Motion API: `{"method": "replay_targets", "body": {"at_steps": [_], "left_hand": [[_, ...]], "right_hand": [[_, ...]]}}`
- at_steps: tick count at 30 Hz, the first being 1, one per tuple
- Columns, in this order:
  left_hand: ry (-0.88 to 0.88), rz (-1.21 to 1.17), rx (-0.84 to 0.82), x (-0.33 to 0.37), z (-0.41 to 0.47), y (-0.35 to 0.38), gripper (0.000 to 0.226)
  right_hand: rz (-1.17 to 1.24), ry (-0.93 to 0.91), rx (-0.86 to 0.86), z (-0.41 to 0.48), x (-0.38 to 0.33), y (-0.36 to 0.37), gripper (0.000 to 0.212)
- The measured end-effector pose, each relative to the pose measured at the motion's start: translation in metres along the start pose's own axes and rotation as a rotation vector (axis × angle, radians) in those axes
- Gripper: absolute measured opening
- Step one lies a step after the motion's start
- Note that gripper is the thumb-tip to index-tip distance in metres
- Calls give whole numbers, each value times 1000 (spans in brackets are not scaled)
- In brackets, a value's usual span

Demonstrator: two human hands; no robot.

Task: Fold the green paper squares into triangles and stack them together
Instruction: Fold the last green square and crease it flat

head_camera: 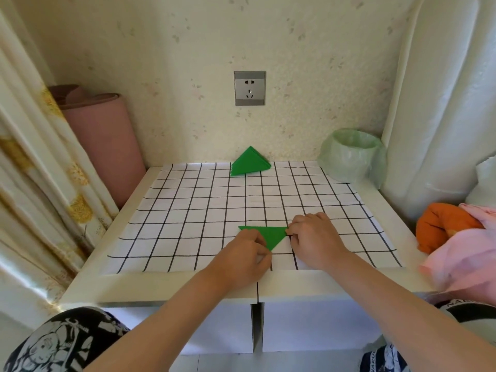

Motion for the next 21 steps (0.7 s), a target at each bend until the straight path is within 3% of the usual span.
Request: {"method": "replay_targets", "body": {"at_steps": [3, 6, 8, 12, 17, 21], "left_hand": [[39, 15, 55, -2, 10, -6, 29], [71, 47, 69, -4, 21, -5, 58], [68, 105, 43, -5, 28, 0, 63], [113, 188, 20, -9, 38, 4, 54], [216, 241, 44, -8, 43, 1, 24], [206, 146, 21, -15, 45, -1, 34]], "right_hand": [[-9, -10, -23, 4, 0, -1, 30], [-17, -34, -48, 6, -2, -2, 28], [-11, -59, -69, 8, -2, -4, 28], [47, -111, -91, 13, 1, -8, 24], [165, -228, -102, 17, -4, -5, 23], [243, -300, -145, 23, -7, -4, 22]]}}
Point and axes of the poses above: each hand's wrist, its own z-axis towards the middle knuckle, its own y-axis out of the palm, x = y × z, the point moved 6 cm from there along z, towards the middle knuckle
